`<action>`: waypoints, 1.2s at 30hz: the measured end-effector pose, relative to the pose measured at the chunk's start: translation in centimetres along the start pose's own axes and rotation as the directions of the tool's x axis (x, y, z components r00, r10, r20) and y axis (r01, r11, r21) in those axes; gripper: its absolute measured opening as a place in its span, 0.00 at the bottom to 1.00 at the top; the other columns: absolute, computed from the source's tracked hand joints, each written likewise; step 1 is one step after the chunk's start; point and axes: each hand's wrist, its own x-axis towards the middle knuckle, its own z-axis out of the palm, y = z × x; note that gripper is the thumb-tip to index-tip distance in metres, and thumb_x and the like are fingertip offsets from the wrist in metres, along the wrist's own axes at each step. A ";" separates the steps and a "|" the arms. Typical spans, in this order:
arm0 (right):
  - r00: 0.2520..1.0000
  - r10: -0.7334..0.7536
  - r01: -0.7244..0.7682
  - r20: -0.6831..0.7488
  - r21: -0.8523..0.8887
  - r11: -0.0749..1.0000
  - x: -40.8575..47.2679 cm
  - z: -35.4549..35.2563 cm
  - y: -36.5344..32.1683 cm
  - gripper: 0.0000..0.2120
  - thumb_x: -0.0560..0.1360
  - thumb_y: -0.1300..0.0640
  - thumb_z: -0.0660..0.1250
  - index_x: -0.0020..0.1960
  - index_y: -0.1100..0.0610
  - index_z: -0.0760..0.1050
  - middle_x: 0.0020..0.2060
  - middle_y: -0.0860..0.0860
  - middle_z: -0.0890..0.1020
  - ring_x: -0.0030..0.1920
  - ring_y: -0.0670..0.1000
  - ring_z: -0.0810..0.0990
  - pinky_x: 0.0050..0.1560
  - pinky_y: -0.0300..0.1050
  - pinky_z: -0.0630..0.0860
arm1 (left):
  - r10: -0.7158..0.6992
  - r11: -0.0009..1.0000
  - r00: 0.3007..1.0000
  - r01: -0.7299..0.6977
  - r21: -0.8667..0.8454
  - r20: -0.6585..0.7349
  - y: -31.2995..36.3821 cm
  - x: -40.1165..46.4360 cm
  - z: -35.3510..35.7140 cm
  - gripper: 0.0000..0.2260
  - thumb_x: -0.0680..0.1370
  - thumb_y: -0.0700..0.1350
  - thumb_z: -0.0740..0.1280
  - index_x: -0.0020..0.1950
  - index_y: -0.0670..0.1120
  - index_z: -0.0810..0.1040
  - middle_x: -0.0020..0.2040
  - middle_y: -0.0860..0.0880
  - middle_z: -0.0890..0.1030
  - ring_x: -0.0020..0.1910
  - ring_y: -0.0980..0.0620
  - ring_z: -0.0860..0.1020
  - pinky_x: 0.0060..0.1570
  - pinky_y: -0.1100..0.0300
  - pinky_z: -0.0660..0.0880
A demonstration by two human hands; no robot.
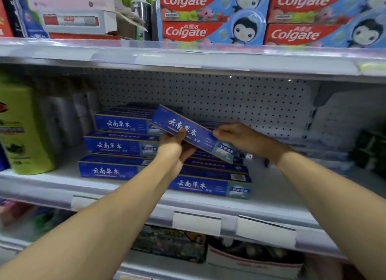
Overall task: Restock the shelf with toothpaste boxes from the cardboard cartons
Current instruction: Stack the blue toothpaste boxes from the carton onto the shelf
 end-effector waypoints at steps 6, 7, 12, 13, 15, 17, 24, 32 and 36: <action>0.995 -0.049 0.046 -0.085 -0.037 0.998 -0.4 -1.1 1.4 0.10 0.79 0.56 0.61 0.55 0.62 0.74 0.46 0.53 0.78 0.44 0.47 0.76 0.37 0.27 0.70 | 0.104 0.914 0.993 -0.071 0.399 -0.061 0.8 0.4 0.3 0.06 0.79 0.37 0.63 0.51 0.47 0.69 0.53 0.45 0.77 0.50 0.49 0.75 0.53 0.50 0.72; 0.995 -0.031 0.028 -0.093 -0.031 0.999 -0.2 -1.1 1.8 0.10 0.79 0.57 0.62 0.56 0.62 0.73 0.47 0.52 0.78 0.46 0.48 0.76 0.40 0.28 0.71 | 0.179 0.866 0.979 -0.109 0.489 -0.100 1.2 0.8 -0.4 0.08 0.78 0.36 0.64 0.51 0.47 0.67 0.52 0.46 0.76 0.50 0.50 0.73 0.54 0.53 0.71; 0.990 0.029 -0.052 -0.135 -0.170 0.984 1.2 -0.6 3.7 0.14 0.77 0.57 0.65 0.60 0.61 0.72 0.51 0.52 0.74 0.52 0.51 0.73 0.55 0.46 0.70 | 0.324 0.365 0.946 -0.125 0.923 0.000 3.2 1.6 -4.6 0.22 0.75 0.38 0.67 0.66 0.44 0.65 0.53 0.45 0.74 0.48 0.43 0.75 0.46 0.54 0.74; 0.990 0.046 -0.073 -0.133 -0.202 0.977 1.5 -0.4 3.8 0.15 0.77 0.56 0.65 0.62 0.60 0.71 0.52 0.52 0.73 0.54 0.51 0.72 0.57 0.47 0.69 | 0.343 0.274 0.939 -0.138 0.952 0.037 3.5 1.5 -5.2 0.23 0.74 0.39 0.68 0.67 0.43 0.65 0.56 0.43 0.75 0.50 0.42 0.76 0.49 0.52 0.75; 0.989 0.077 -0.107 -0.127 -0.245 0.964 2.1 0.0 3.9 0.18 0.77 0.55 0.65 0.65 0.59 0.69 0.57 0.54 0.73 0.58 0.53 0.73 0.60 0.49 0.70 | 0.362 0.177 0.927 -0.173 0.969 0.099 3.9 1.3 -6.2 0.23 0.73 0.40 0.69 0.66 0.44 0.67 0.59 0.42 0.75 0.54 0.41 0.76 0.53 0.48 0.75; 0.988 0.089 -0.124 -0.126 -0.299 0.946 2.6 0.2 3.9 0.19 0.77 0.53 0.65 0.65 0.57 0.69 0.62 0.55 0.73 0.60 0.56 0.73 0.62 0.52 0.70 | 0.328 0.097 0.937 -0.157 0.983 0.117 4.4 0.9 -6.9 0.24 0.73 0.41 0.70 0.67 0.46 0.66 0.61 0.43 0.73 0.54 0.41 0.76 0.52 0.46 0.76; 0.974 0.083 -0.184 -0.210 -0.525 0.831 2.2 1.7 2.5 0.26 0.75 0.52 0.67 0.71 0.54 0.66 0.68 0.58 0.66 0.68 0.60 0.63 0.68 0.52 0.63 | 0.284 -0.091 0.947 -0.128 0.988 0.149 6.1 -1.0 -9.3 0.23 0.74 0.43 0.70 0.66 0.46 0.67 0.60 0.42 0.72 0.54 0.40 0.75 0.52 0.45 0.75; 0.987 -0.114 0.030 -0.113 -0.565 0.824 -0.1 8.0 -7.3 0.32 0.73 0.50 0.70 0.73 0.52 0.60 0.71 0.54 0.62 0.71 0.57 0.57 0.70 0.51 0.58 | 0.283 -0.063 0.949 -0.127 0.990 0.140 9.1 -4.6 -14.8 0.22 0.74 0.43 0.70 0.67 0.46 0.67 0.62 0.44 0.69 0.60 0.44 0.71 0.60 0.47 0.70; 0.972 -0.230 0.215 0.039 -0.533 0.819 -1.4 13.7 -13.2 0.33 0.72 0.50 0.70 0.73 0.52 0.61 0.69 0.53 0.64 0.69 0.56 0.59 0.68 0.52 0.61 | 0.284 -0.058 0.954 -0.086 0.995 0.099 11.3 -7.1 -19.7 0.21 0.74 0.42 0.69 0.65 0.46 0.68 0.62 0.43 0.70 0.61 0.43 0.72 0.61 0.49 0.70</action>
